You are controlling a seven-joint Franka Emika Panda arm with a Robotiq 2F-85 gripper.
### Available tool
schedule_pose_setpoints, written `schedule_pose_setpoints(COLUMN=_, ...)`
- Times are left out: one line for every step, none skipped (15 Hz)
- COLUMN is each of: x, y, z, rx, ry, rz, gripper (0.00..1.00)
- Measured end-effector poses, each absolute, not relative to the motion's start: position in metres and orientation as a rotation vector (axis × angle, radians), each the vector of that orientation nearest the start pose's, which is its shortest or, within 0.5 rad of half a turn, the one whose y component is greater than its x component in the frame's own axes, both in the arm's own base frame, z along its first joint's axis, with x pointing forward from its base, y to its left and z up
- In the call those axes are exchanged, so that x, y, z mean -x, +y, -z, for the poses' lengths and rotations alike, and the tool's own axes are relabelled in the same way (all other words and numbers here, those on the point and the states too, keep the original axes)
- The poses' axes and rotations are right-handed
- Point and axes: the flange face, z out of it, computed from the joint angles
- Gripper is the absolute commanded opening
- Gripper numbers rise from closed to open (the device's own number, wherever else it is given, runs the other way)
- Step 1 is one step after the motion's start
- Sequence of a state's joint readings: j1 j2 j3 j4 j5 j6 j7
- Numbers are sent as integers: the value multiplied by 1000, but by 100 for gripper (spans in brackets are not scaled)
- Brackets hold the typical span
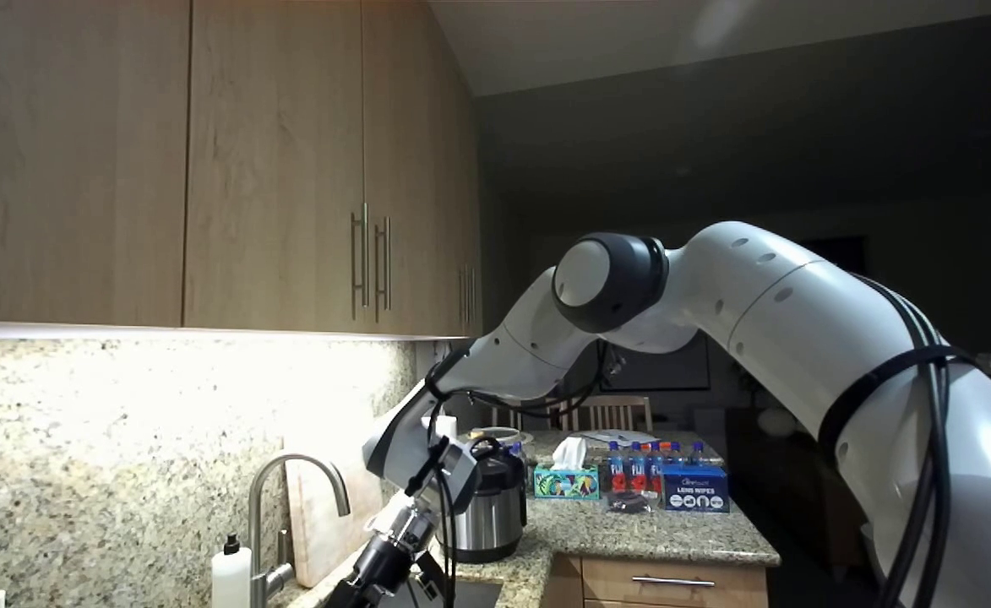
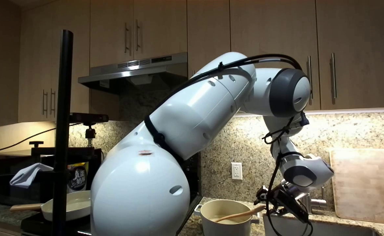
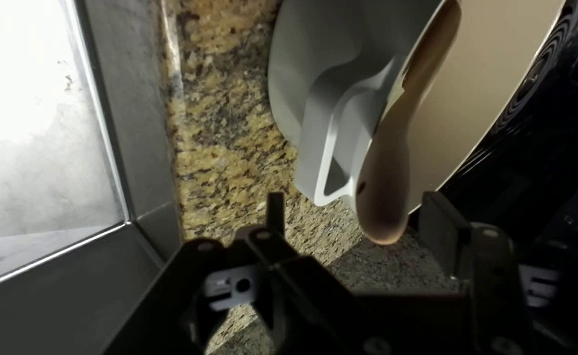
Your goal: Use the spatula to stir the pot
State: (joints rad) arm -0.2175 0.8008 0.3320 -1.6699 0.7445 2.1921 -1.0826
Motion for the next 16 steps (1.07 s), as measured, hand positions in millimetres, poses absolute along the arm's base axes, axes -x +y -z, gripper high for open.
schedule_pose_setpoints(x=-653, y=81, z=-151, rx=2216, ry=-671, rz=166, gripper=34)
schedule_pose_setpoints(x=-651, y=82, z=-150, rx=2212, ry=-666, rz=166, gripper=26)
schedule_pose_setpoints(x=-649, y=82, z=-148, rx=2208, ry=-659, rz=166, gripper=20)
schedule_pose_setpoints(x=-647, y=81, z=-147, rx=2206, ry=-652, rz=164, gripper=15)
schedule_pose_setpoints(x=-645, y=81, z=-147, rx=2204, ry=-644, rz=165, gripper=8)
schedule_pose_setpoints(x=-644, y=82, z=-149, rx=2203, ry=-638, rz=165, gripper=6)
schedule_pose_setpoints(x=-642, y=83, z=-151, rx=2202, ry=-630, rz=167, gripper=8)
schedule_pose_setpoints(x=-641, y=83, z=-152, rx=2201, ry=-623, rz=168, gripper=9)
schedule_pose_setpoints(x=-640, y=83, z=-154, rx=2203, ry=-619, rz=167, gripper=9)
schedule_pose_setpoints(x=-639, y=83, z=-154, rx=2205, ry=-617, rz=165, gripper=9)
schedule_pose_setpoints(x=-638, y=83, z=-155, rx=2209, ry=-617, rz=164, gripper=9)
schedule_pose_setpoints(x=-637, y=83, z=-156, rx=2212, ry=-618, rz=163, gripper=28)
schedule_pose_setpoints(x=-637, y=83, z=-157, rx=2214, ry=-621, rz=162, gripper=51)
schedule_pose_setpoints(x=-636, y=83, z=-157, rx=2218, ry=-625, rz=161, gripper=53)
schedule_pose_setpoints(x=-635, y=83, z=-157, rx=2224, ry=-627, rz=158, gripper=54)
schedule_pose_setpoints(x=-634, y=82, z=-157, rx=2231, ry=-629, rz=153, gripper=60)
